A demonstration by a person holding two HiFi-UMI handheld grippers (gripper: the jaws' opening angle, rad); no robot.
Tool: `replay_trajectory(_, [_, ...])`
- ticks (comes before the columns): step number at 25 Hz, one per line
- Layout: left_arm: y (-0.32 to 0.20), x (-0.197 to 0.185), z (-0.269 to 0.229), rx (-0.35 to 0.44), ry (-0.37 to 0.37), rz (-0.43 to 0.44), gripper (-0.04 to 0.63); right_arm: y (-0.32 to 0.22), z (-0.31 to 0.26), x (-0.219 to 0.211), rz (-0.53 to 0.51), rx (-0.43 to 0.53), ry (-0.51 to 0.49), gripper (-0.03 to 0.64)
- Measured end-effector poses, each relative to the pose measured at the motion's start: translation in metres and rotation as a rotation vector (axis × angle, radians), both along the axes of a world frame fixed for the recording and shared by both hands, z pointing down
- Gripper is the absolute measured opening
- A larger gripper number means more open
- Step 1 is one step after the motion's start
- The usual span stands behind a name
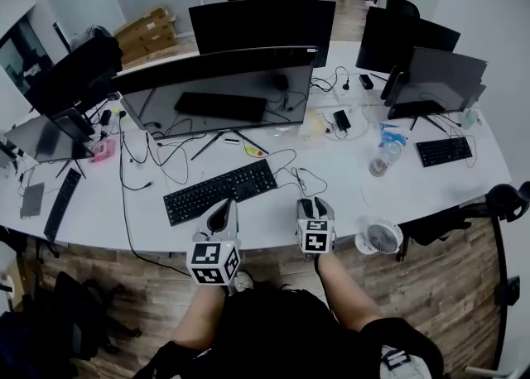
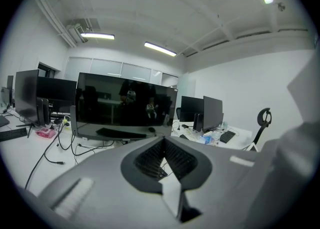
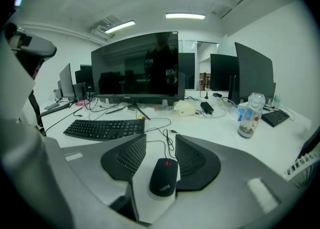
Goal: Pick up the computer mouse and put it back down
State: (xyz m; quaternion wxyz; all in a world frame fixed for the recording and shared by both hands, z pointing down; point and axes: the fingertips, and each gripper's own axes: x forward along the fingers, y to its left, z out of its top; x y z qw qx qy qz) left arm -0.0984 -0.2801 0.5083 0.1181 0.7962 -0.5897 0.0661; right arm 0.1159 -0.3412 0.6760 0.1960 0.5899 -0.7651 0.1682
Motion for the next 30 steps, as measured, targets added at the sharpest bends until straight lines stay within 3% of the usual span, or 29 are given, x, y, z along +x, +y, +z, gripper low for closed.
replay_trajectory(6, [0.003, -0.013, 0.003, -0.010, -0.003, -0.010, 0.051, 0.007, 0.047, -0.001, 0.017, -0.121, 0.030, 0.168])
replay_trajectory(16, [0.008, -0.029, 0.009, -0.030, -0.006, -0.026, 0.051, 0.009, 0.094, -0.007, 0.011, -0.226, 0.056, 0.192])
replay_trajectory(30, [0.011, -0.036, 0.010, -0.032, -0.011, -0.032, 0.051, -0.008, 0.118, 0.005, 0.053, -0.220, 0.191, 0.217])
